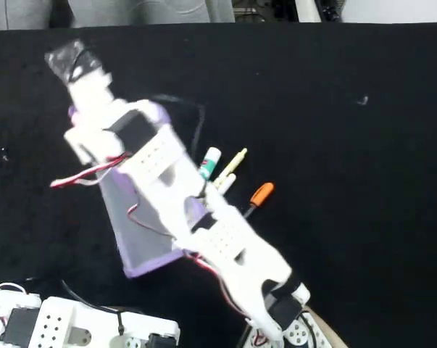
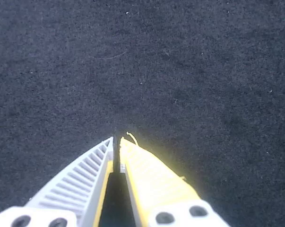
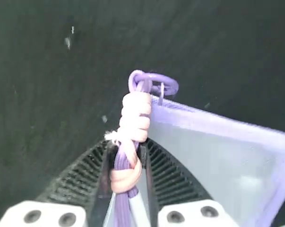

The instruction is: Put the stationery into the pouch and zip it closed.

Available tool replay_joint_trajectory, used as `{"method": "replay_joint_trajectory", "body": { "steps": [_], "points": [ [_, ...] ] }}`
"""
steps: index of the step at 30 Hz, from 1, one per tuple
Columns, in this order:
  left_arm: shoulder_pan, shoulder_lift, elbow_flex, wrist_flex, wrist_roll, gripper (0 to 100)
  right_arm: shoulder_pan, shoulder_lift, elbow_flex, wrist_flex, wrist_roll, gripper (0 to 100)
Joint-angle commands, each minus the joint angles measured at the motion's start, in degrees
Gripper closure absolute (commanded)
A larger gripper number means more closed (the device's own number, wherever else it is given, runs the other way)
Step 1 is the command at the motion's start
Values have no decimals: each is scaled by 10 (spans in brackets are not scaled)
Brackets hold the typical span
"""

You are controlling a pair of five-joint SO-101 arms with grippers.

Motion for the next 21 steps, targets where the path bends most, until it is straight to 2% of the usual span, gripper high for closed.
{"method": "replay_joint_trajectory", "body": {
  "steps": [1, 13, 21],
  "points": [
    [-7, -2, 13, 4, 3, 970, 47, -109, -30, 4, 23, 988],
    [-7, -2, 13, 4, 3, 970, 139, -329, -30, -12, 46, 988],
    [-7, -2, 13, 4, 3, 970, 261, -378, -29, -39, 48, 988]
  ]
}}
